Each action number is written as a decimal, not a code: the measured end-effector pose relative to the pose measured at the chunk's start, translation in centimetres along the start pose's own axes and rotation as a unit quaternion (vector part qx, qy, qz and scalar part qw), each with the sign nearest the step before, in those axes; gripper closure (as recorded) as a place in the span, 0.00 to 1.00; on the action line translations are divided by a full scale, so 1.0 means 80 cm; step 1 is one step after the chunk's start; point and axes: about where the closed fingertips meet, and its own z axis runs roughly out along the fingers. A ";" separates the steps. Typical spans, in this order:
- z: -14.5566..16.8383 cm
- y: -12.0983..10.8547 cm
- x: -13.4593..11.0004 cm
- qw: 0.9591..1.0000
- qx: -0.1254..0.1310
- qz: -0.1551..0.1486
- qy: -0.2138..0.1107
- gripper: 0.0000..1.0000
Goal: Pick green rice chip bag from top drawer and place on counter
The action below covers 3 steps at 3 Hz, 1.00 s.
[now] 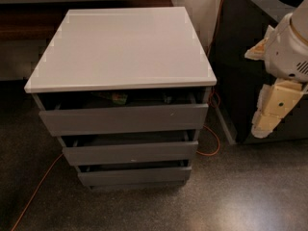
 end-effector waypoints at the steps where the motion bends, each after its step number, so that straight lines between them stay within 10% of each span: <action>1: 0.046 0.010 -0.006 0.999 -0.011 -0.035 -0.013 0.00; 3: 0.198 0.025 -0.038 0.992 -0.027 -0.080 -0.090 0.00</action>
Offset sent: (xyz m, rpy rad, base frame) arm 0.0247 0.0548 -0.1633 0.1306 0.0212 0.2148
